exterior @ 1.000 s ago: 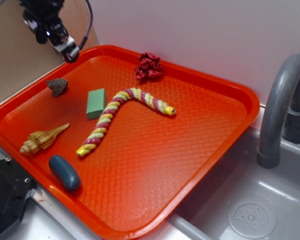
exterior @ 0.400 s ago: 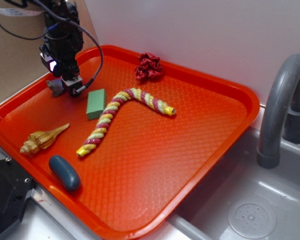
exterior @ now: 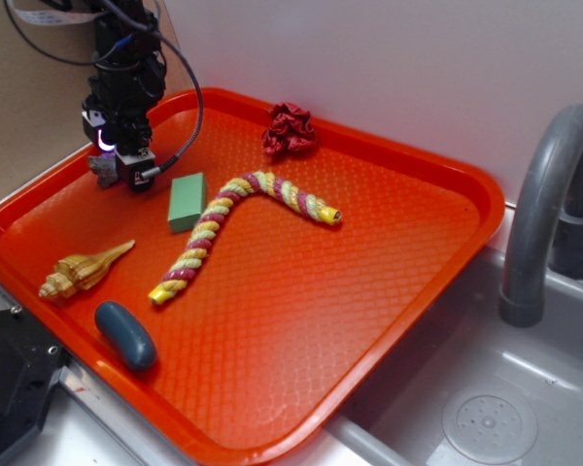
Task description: Grab the rock.
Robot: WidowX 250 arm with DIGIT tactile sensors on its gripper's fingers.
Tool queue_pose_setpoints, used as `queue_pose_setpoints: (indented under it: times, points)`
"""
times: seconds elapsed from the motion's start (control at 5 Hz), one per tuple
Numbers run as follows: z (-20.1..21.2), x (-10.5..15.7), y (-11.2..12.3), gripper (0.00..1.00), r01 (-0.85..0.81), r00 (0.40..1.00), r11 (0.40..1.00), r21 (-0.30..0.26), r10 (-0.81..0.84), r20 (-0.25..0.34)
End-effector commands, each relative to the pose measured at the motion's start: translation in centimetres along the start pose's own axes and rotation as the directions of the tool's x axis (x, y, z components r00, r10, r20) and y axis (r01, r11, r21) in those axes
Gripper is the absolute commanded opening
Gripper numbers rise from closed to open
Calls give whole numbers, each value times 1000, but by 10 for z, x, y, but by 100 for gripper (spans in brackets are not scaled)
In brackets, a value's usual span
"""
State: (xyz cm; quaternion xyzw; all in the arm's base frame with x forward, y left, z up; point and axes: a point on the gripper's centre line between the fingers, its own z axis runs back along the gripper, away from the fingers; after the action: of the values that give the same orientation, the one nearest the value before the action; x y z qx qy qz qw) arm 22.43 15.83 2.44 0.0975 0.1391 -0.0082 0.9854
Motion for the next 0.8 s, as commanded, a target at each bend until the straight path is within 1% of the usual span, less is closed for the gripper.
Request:
queue_pose_setpoints:
  times: [0.0,0.2,0.4,0.6]
  points:
    - [-5,-8,-2,0,13,998,987,-162,-23,-60]
    - [0,-7,-5,0,32,999,984,-174,-38,-31]
    - [23,-3,-14,0,2,999,996,-92,2,53]
    - [71,1,-35,0,-25,982,1000,-5,26,189]
